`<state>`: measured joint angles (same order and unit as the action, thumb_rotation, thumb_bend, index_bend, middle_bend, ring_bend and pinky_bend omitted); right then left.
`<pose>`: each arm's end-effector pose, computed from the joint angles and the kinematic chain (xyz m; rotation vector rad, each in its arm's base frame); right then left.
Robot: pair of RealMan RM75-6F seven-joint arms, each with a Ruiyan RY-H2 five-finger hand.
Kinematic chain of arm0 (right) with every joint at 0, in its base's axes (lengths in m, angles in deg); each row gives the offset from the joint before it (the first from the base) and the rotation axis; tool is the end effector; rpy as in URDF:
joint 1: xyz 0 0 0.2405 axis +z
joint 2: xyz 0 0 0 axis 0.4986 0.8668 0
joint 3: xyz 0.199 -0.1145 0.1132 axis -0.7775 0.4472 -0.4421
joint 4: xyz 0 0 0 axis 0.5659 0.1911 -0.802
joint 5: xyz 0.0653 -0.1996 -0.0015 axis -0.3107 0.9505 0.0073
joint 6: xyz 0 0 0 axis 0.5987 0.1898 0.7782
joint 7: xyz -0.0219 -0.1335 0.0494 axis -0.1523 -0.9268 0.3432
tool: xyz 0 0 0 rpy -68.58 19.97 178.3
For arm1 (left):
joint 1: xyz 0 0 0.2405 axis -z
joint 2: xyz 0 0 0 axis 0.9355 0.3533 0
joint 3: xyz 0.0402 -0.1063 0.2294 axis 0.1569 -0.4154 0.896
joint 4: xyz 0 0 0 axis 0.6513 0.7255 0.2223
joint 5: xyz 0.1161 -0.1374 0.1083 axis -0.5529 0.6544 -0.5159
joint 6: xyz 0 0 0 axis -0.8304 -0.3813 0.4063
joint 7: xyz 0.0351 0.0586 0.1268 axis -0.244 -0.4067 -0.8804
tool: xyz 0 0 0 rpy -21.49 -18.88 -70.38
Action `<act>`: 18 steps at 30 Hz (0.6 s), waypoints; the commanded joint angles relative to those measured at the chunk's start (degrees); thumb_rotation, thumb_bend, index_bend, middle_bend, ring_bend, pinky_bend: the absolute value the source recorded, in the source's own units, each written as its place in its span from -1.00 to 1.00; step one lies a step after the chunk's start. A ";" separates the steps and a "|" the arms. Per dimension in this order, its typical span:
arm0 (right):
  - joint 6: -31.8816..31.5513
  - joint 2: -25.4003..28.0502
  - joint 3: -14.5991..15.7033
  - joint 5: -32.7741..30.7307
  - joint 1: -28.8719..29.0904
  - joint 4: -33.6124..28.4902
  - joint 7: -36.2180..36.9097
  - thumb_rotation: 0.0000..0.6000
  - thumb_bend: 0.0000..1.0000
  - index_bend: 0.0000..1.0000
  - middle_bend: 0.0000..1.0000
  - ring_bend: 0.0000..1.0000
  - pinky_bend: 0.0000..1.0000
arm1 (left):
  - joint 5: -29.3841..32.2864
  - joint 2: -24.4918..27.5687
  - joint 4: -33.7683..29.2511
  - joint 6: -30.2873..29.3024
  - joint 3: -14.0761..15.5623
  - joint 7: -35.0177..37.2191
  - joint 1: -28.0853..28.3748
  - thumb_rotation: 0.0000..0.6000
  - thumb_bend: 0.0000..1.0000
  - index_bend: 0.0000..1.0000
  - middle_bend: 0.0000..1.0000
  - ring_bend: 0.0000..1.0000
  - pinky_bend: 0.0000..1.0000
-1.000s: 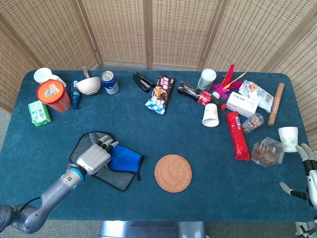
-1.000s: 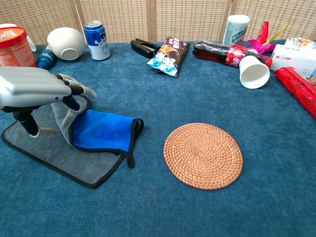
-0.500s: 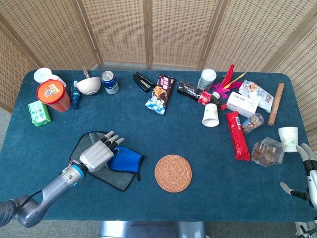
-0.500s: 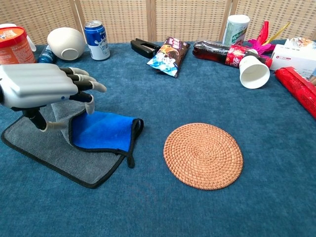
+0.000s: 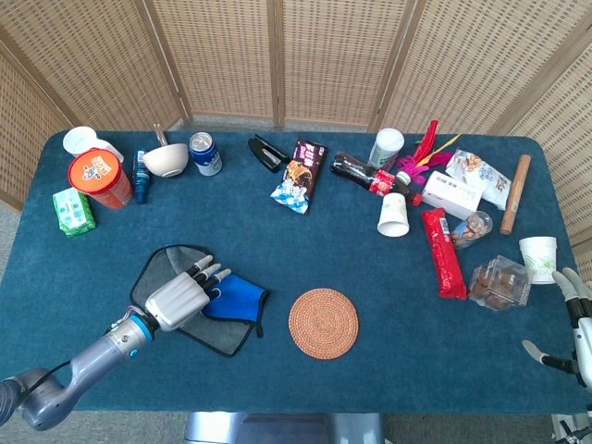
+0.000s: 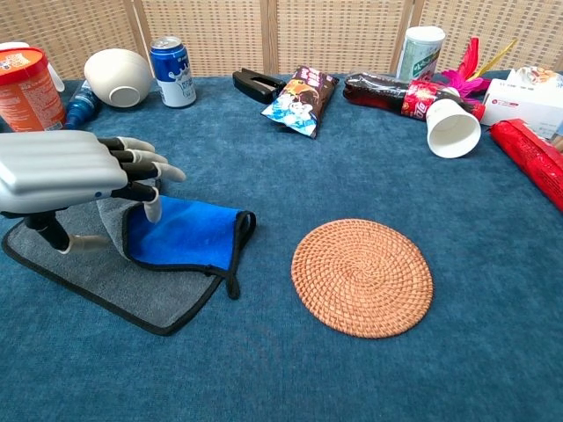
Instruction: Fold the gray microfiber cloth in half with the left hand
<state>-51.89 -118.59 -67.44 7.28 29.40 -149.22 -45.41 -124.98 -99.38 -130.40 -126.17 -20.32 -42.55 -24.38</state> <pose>-0.3120 -0.1549 0.2027 1.2104 -1.0644 0.9587 -0.1832 0.2754 0.0170 -2.3369 -0.3767 -0.5845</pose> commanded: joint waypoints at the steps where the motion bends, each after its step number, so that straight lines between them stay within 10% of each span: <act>1: -0.03 0.04 0.08 0.18 -0.02 -0.07 0.06 1.00 -1.00 -1.00 -1.00 -1.00 -1.00 | -0.53 0.12 0.29 0.00 0.02 0.33 -0.50 1.00 -0.16 -0.41 -1.00 -1.00 -1.00; 18: -0.01 0.34 0.20 0.43 -0.06 -0.10 1.16 1.00 -1.00 -1.00 -1.00 -1.00 -1.00 | -4.15 -2.78 4.59 0.15 -1.10 -1.73 -2.42 1.00 -0.16 -0.32 -1.00 -1.00 -1.00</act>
<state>-51.90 -118.25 -67.23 7.72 29.34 -149.33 -44.27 -129.08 -102.12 -125.86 -126.07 -21.39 -44.23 -26.75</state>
